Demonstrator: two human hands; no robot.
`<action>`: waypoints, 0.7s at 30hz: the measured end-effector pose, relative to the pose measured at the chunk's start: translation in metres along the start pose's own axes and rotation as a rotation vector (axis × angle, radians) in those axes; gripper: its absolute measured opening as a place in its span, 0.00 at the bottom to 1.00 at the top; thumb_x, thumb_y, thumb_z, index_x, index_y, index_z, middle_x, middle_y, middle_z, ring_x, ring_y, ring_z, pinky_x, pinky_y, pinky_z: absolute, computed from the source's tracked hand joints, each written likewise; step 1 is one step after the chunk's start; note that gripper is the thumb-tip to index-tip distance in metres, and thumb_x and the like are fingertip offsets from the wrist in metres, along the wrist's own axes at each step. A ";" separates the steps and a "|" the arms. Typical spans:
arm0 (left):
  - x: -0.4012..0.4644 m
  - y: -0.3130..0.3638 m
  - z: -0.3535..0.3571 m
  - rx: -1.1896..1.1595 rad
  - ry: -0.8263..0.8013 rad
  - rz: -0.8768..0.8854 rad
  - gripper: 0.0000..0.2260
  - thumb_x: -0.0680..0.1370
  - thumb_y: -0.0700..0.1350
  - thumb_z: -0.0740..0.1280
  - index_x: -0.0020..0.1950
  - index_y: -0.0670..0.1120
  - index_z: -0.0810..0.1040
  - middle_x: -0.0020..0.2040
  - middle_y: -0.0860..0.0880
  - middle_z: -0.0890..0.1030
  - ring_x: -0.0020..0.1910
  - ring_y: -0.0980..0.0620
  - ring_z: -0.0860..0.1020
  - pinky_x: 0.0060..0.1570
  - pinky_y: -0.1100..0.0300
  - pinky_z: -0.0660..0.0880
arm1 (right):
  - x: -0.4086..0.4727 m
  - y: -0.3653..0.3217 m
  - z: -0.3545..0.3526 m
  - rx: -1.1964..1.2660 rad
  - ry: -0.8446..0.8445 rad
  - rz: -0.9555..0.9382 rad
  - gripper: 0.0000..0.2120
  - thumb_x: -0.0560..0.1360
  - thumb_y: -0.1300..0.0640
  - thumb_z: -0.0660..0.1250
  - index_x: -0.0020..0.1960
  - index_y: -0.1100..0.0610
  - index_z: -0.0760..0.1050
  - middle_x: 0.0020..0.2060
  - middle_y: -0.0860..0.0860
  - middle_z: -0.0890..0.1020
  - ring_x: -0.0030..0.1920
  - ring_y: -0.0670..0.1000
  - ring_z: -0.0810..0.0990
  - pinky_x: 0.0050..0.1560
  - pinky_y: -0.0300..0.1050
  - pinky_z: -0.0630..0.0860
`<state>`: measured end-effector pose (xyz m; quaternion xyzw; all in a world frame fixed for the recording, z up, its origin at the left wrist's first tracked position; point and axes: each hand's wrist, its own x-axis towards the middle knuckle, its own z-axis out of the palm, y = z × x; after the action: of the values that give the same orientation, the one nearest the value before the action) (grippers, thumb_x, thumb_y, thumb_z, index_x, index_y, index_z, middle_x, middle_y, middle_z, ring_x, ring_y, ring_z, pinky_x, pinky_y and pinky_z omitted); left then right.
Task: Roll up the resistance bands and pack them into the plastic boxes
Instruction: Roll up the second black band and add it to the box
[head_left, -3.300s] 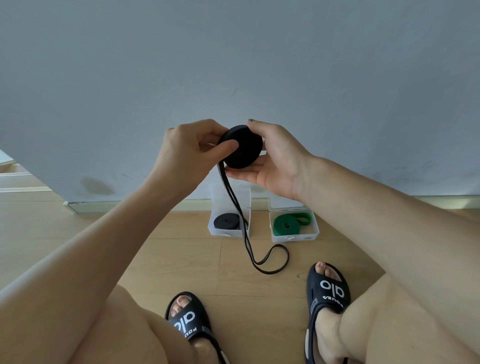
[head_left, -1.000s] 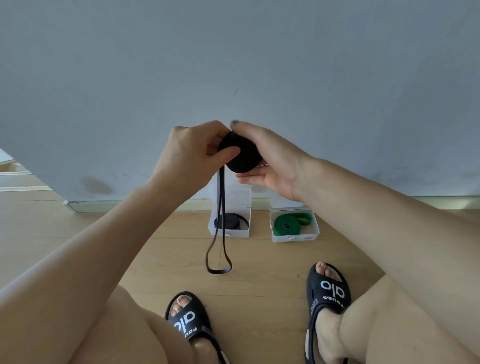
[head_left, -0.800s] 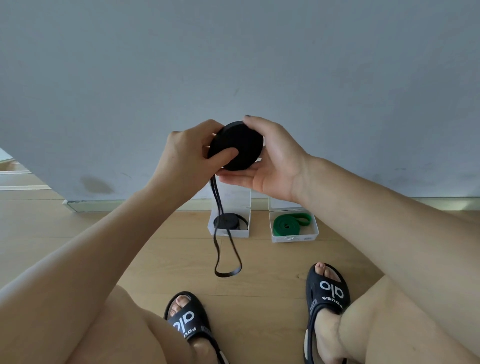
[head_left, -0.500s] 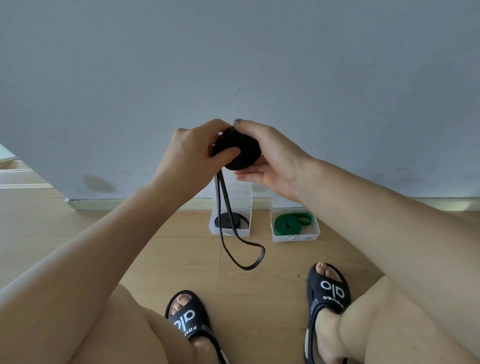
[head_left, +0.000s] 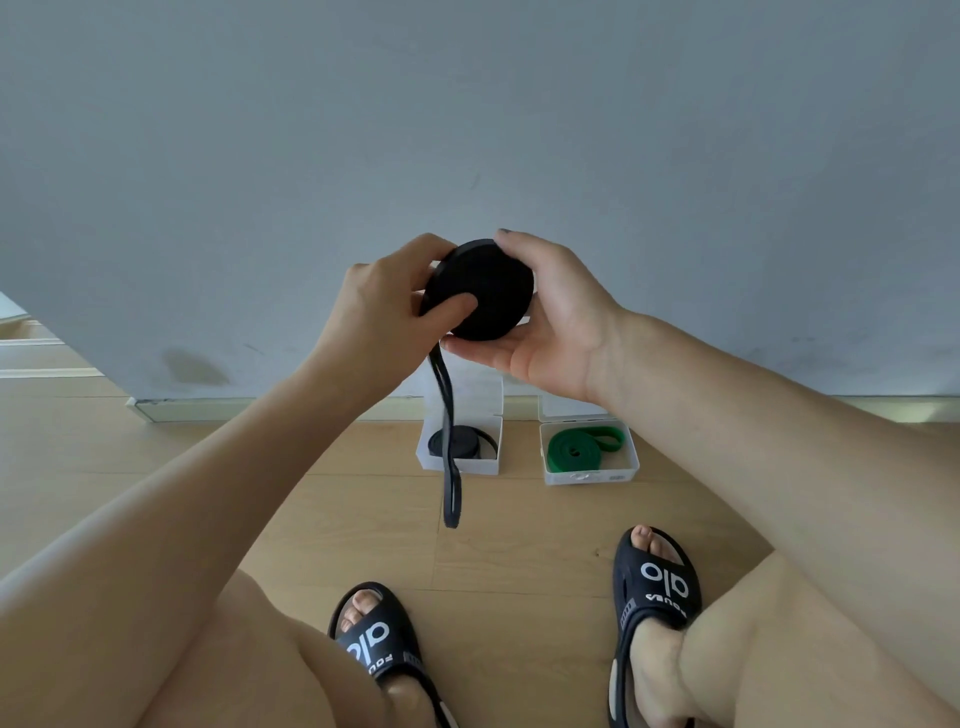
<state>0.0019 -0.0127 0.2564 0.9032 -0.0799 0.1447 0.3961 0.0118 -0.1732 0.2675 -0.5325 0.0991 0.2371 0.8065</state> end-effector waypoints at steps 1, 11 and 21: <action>0.000 0.000 -0.001 0.008 0.000 -0.004 0.07 0.77 0.43 0.73 0.54 0.51 0.81 0.42 0.53 0.85 0.40 0.59 0.83 0.38 0.65 0.76 | 0.000 0.000 0.000 0.001 -0.007 0.013 0.17 0.80 0.46 0.68 0.60 0.57 0.80 0.51 0.60 0.84 0.54 0.64 0.86 0.56 0.63 0.83; -0.003 0.000 -0.004 0.035 0.006 0.022 0.09 0.77 0.44 0.74 0.56 0.50 0.80 0.41 0.58 0.83 0.39 0.61 0.82 0.37 0.65 0.77 | 0.001 -0.002 -0.005 -0.333 0.003 -0.114 0.19 0.79 0.41 0.69 0.60 0.54 0.81 0.50 0.54 0.85 0.52 0.55 0.87 0.61 0.54 0.82; 0.000 -0.010 -0.005 0.113 0.009 0.041 0.06 0.76 0.45 0.74 0.49 0.46 0.82 0.37 0.47 0.84 0.39 0.47 0.82 0.44 0.53 0.77 | 0.001 -0.005 -0.007 -0.196 -0.028 0.008 0.18 0.81 0.41 0.63 0.60 0.54 0.77 0.58 0.61 0.82 0.54 0.65 0.86 0.60 0.62 0.81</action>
<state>0.0033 -0.0022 0.2526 0.9216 -0.0881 0.1612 0.3418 0.0154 -0.1805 0.2683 -0.6049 0.0662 0.2564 0.7510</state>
